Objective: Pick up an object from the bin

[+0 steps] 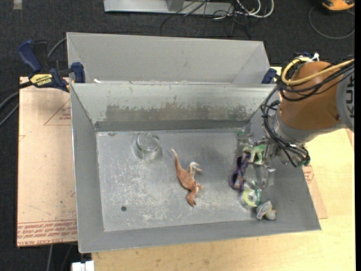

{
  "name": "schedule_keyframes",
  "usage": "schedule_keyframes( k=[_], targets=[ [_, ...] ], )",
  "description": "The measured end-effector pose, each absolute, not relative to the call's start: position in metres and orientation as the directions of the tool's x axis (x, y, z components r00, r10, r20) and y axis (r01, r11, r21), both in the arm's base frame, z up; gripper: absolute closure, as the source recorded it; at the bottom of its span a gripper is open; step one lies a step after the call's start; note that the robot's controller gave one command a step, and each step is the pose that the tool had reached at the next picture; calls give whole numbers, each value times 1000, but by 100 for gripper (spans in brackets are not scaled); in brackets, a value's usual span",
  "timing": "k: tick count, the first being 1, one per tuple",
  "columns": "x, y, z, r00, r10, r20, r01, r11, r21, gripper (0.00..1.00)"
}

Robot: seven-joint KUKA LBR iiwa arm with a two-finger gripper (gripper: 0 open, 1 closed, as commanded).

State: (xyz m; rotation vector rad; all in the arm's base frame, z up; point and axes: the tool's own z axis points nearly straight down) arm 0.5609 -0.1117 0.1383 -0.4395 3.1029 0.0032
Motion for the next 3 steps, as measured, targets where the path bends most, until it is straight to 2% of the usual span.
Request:
schedule_keyframes(
  k=[1,2,3],
  targets=[
    [612,-94,74,-769,-639,-14,-639,769,-6,0],
    [586,-99,168,-697,-717,-9,-717,697,0,0],
    [595,-122,83,-776,-630,-17,-630,776,-4,100]
  ],
)
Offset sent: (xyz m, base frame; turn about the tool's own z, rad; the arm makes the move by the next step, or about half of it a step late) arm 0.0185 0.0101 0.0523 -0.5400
